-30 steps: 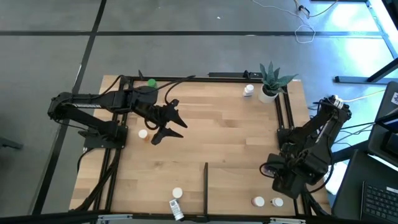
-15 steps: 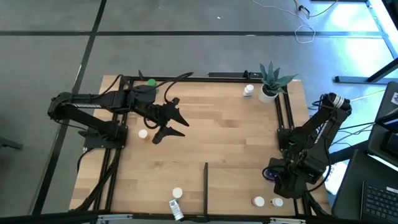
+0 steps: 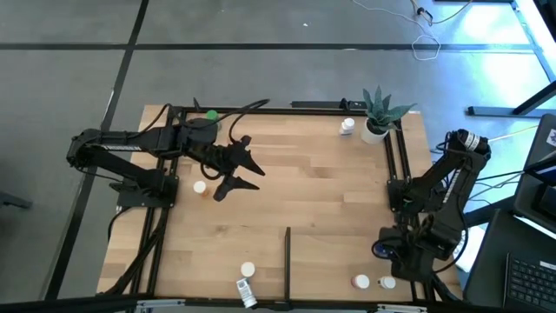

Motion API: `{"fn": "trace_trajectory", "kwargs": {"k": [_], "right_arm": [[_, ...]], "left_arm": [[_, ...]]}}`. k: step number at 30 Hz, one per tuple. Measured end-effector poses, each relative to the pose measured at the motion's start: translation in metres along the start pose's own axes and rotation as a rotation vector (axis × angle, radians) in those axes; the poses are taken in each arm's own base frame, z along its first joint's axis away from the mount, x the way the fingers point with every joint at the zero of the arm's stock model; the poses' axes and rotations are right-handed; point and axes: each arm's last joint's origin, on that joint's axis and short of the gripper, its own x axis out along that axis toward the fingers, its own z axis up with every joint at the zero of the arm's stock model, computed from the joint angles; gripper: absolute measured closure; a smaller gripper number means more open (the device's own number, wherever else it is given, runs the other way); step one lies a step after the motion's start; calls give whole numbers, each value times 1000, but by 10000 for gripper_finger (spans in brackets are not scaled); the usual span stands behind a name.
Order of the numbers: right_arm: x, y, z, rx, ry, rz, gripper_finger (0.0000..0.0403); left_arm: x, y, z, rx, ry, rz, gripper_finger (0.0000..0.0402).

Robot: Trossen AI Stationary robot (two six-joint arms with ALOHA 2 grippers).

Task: Pick and place medicine bottles onto shelf by color
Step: Put the blue pill bottle onto the shelf

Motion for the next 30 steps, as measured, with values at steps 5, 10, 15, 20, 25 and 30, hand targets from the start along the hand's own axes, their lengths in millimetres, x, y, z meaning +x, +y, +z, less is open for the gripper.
{"fn": "trace_trajectory", "kwargs": {"k": [5, 10, 15, 20, 25, 30], "right_arm": [[7, 5, 1, -48, -3, -19, 214], [15, 9, 1, -56, 21, -49, 214], [17, 10, 1, -56, 27, -54, 211], [17, 10, 1, -55, 28, -54, 185], [17, 10, 1, -54, 27, -52, 167], [17, 10, 1, -54, 31, -51, 163]], "left_arm": [[0, 0, 0, 0, 1, 0, 204], [0, 0, 0, -1, 1, 0, 204], [0, 0, 0, -2, 1, 0, 204], [0, 0, 0, -2, 1, 0, 204], [0, 0, 0, -2, 1, 0, 204], [0, 0, 0, -3, 1, 0, 204]]}}
